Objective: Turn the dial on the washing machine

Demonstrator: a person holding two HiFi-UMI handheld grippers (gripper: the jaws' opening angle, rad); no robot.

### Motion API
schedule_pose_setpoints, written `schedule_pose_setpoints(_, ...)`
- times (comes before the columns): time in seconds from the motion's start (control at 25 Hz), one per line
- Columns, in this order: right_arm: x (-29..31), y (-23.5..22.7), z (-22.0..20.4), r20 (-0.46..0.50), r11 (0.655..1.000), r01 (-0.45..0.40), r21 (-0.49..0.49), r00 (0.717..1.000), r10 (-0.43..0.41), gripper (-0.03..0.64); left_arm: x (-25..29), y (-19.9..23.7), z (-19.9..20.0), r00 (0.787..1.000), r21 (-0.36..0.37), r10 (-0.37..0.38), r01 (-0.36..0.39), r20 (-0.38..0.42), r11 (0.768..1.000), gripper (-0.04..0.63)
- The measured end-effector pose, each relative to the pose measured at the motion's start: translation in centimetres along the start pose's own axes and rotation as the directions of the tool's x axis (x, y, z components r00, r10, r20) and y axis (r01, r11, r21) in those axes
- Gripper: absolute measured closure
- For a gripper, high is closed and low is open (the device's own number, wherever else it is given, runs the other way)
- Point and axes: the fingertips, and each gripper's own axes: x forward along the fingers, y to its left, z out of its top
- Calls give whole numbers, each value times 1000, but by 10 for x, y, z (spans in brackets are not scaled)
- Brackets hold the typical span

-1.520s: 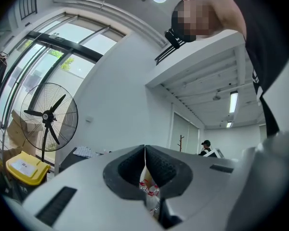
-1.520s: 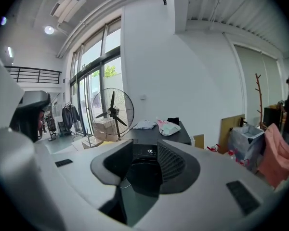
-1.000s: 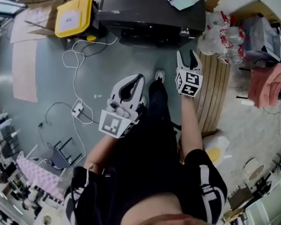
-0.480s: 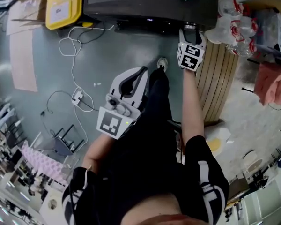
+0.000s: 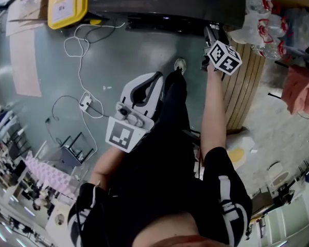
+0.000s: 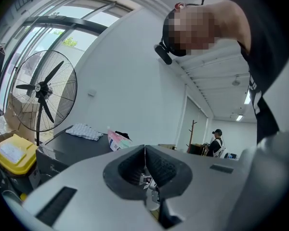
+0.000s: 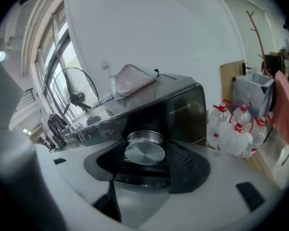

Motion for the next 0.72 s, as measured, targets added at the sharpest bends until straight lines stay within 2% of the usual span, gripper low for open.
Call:
schedule_pose_setpoints(0.08,-2,2,1,9,991,45,-124,999,-44,325,0,1,-2,1000,-8,5,-5,-2,1000,572)
schedule_pose_setpoints(0.12,-3,3,1,19,974,82,-211,997,-80,314,0,0,-2,1000,-9,4,-4,-1,1000,572)
schedule_pose_setpoints(0.24,-3,9,-1,48,878,173,-447,984,-170,298,0,0,-1,1000,-2,0,0,6,1000,572)
schedule_pose_setpoints(0.32,-2,12,-3,62,819,209,-535,976,-209,298,0,1,0,1000,-2,0,0,6,1000,572)
schedule_pose_setpoints(0.36,-1,12,-3,70,801,224,-556,972,-223,298,0,1,0,1000,-2,1,-1,5,1000,572)
schedule_pose_setpoints(0.44,-1,11,-3,80,793,236,-562,969,-232,298,0,2,-1,1000,-4,3,-3,2,1000,572)
schedule_pose_setpoints(0.72,1,11,-6,91,814,239,-530,970,-225,325,2,1,-4,1000,-11,8,-8,-1,1000,572)
